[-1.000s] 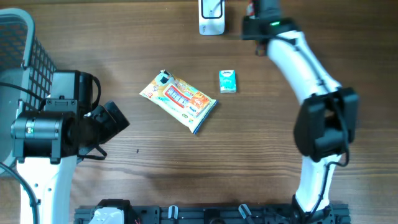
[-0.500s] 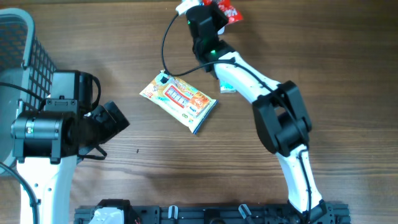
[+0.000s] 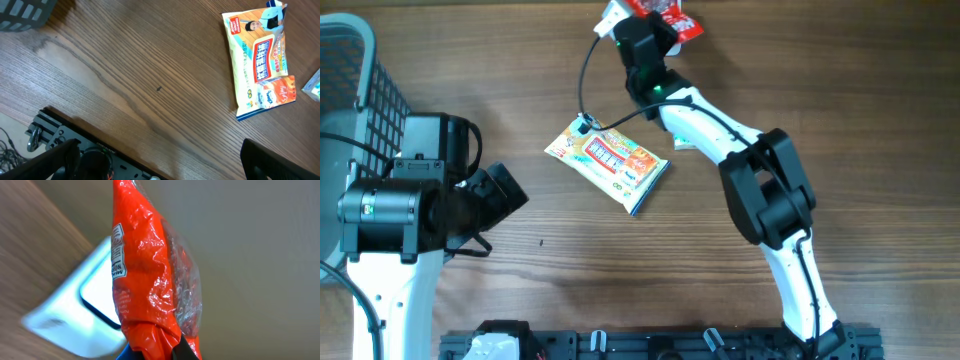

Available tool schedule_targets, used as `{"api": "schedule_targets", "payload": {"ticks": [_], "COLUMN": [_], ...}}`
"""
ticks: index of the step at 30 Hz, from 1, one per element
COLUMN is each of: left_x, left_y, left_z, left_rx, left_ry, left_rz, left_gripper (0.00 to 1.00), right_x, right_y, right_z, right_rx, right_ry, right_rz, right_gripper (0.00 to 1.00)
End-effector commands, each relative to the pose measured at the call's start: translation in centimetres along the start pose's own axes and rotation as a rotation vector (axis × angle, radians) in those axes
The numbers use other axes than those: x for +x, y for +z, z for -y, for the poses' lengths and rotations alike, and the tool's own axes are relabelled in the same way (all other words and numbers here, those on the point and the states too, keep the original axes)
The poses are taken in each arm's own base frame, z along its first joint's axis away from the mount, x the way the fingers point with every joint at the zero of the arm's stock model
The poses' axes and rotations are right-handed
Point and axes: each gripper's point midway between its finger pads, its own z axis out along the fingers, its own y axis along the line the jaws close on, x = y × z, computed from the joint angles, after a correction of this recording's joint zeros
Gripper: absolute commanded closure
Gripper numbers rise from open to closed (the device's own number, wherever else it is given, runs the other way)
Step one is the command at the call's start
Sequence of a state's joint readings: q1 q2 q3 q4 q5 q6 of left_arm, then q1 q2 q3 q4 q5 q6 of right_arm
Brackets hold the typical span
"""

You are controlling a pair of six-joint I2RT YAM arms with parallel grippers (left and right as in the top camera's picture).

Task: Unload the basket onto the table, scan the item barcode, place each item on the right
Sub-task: 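Carry the red snack bag right and drop it at the table edge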

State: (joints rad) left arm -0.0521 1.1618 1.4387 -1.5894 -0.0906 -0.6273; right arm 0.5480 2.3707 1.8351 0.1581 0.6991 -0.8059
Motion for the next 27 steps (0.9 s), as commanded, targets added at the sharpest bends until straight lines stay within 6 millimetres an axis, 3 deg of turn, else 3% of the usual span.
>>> {"api": "schedule_targets", "payload": {"ticks": [1,2,5,6,7,10,12,15,19,20,22,23,25,27], "left_x": [0.0,0.0,0.0,0.0,0.0,0.0,0.0,0.0,0.0,0.0,0.0,0.0,0.0,0.0], "left_y": [0.2,0.2,0.2,0.2,0.2,0.2,0.2,0.2,0.2,0.2,0.2,0.2,0.2,0.2], "left_z": [0.0,0.0,0.0,0.0,0.0,0.0,0.0,0.0,0.0,0.0,0.0,0.0,0.0,0.0], "left_rx": [-0.001,-0.001,-0.001,-0.001,-0.001,-0.001,-0.001,-0.001,-0.001,-0.001,-0.001,-0.001,-0.001,-0.001], "left_ry": [-0.017,-0.017,-0.017,-0.017,-0.017,-0.017,-0.017,-0.017,-0.017,-0.017,-0.017,-0.017,-0.017,-0.017], "left_rz": [-0.006,-0.006,-0.006,-0.006,-0.006,-0.006,-0.006,-0.006,-0.006,-0.006,-0.006,-0.006,-0.006,-0.006], "left_gripper": [0.00,0.00,0.00,0.00,0.00,0.00,0.00,0.00,0.00,0.00,0.00,0.00,0.00,0.00], "right_x": [6.9,10.2,19.7,25.3,29.4,38.3,44.1,50.5,55.2,56.0,57.0,56.9,56.5,55.2], "right_y": [2.7,3.3,3.8,3.5,3.1,1.7,-0.2,-2.6,-4.3,-4.2,-3.9,-3.6,-3.6,-3.6], "right_z": [6.3,8.6,12.6,13.3,13.4,12.7,13.9,16.5,18.0,17.8,17.0,16.4,16.4,17.8], "right_rx": [0.192,0.268,0.418,0.431,0.411,0.283,0.319,0.368,0.384,0.360,0.282,0.241,0.209,0.225], "right_ry": [0.083,0.134,0.281,0.318,0.340,0.458,0.587,0.618,0.682,0.727,0.809,0.843,0.860,0.865], "right_rz": [-0.222,-0.317,-0.558,-0.693,-0.791,-0.990,-1.117,-1.246,-1.316,-1.312,-1.300,-1.287,-1.277,-1.242], "right_gripper": [0.96,0.96,0.96,0.96,0.96,0.96,0.96,0.96,0.94,0.80,0.41,0.01,0.00,0.00]}}
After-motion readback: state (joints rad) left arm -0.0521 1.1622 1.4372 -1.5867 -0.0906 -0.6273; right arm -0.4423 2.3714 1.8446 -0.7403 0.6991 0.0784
